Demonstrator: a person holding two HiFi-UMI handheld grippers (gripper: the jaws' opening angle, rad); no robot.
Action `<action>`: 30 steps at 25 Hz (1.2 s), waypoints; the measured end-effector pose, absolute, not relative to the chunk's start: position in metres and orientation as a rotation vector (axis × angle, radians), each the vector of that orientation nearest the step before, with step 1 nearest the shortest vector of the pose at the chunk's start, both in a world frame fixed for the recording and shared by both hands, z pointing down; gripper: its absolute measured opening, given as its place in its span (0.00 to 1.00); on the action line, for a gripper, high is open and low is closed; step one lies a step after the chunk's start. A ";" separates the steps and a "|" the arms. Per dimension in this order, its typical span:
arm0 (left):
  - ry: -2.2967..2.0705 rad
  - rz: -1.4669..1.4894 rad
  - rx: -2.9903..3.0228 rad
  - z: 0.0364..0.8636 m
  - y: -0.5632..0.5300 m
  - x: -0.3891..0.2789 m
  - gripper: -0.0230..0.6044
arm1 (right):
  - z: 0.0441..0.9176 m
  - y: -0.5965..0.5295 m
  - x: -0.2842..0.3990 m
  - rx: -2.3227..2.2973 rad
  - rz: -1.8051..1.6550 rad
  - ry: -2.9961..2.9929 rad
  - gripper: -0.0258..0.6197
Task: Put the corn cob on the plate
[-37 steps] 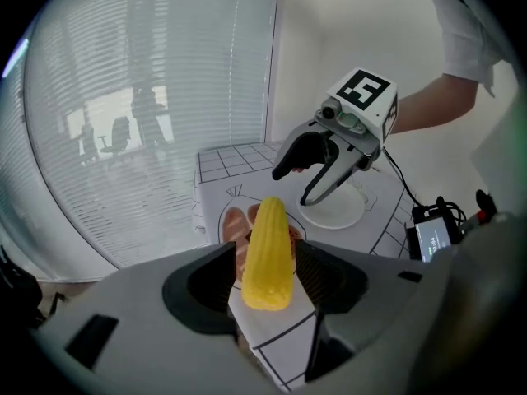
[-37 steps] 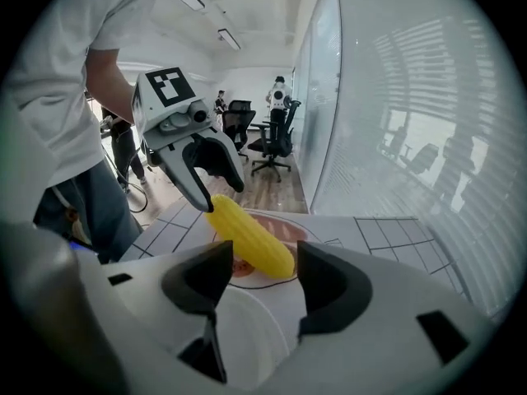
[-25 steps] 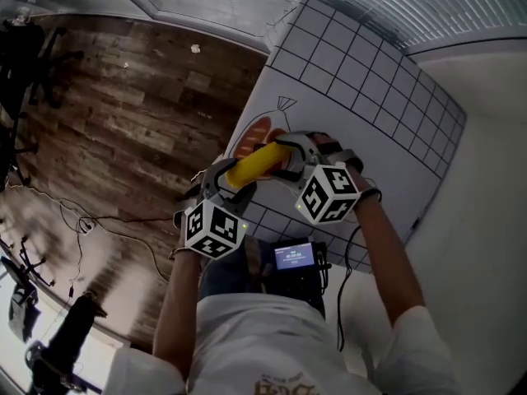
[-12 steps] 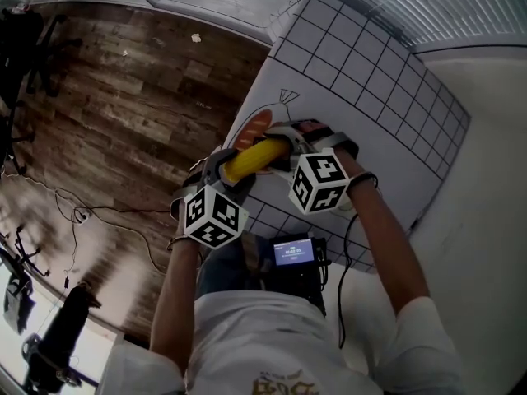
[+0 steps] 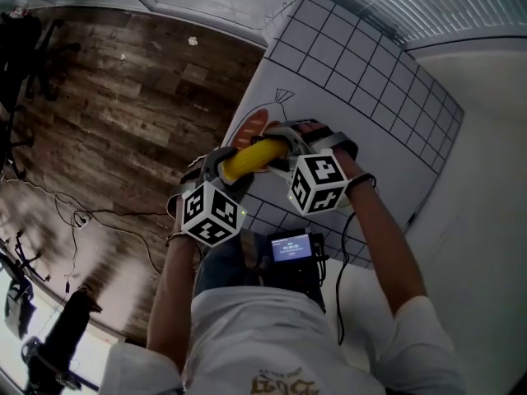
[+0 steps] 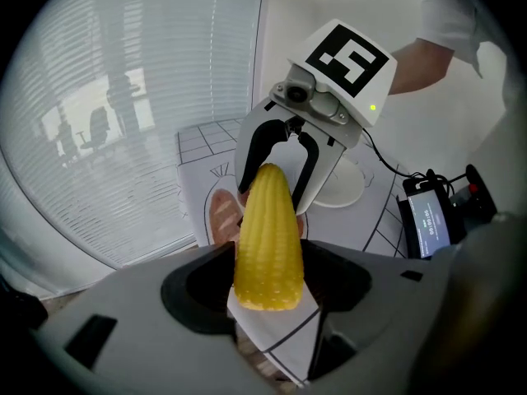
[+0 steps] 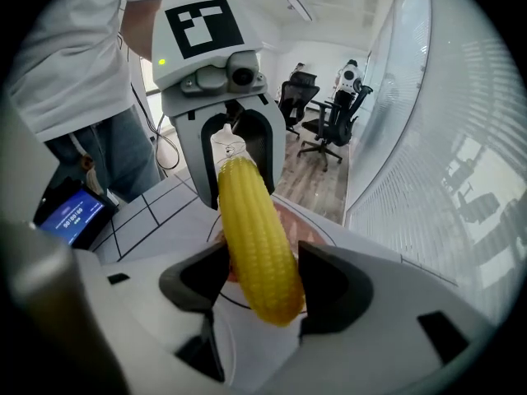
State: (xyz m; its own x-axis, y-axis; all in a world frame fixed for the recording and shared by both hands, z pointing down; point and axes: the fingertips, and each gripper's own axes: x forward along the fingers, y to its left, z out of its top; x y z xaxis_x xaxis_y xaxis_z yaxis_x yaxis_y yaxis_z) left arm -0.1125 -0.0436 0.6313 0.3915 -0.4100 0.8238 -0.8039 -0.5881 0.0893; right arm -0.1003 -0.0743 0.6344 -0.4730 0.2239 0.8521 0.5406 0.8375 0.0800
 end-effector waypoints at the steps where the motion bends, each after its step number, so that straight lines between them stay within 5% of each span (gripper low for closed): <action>1: -1.036 1.092 2.180 0.628 -0.044 -0.112 0.44 | 0.631 -0.075 -0.100 -0.552 -0.423 -2.069 0.46; 30: -0.649 1.327 2.539 0.572 -0.049 -0.024 0.44 | 0.574 -0.070 0.001 -0.044 -0.264 -2.096 0.45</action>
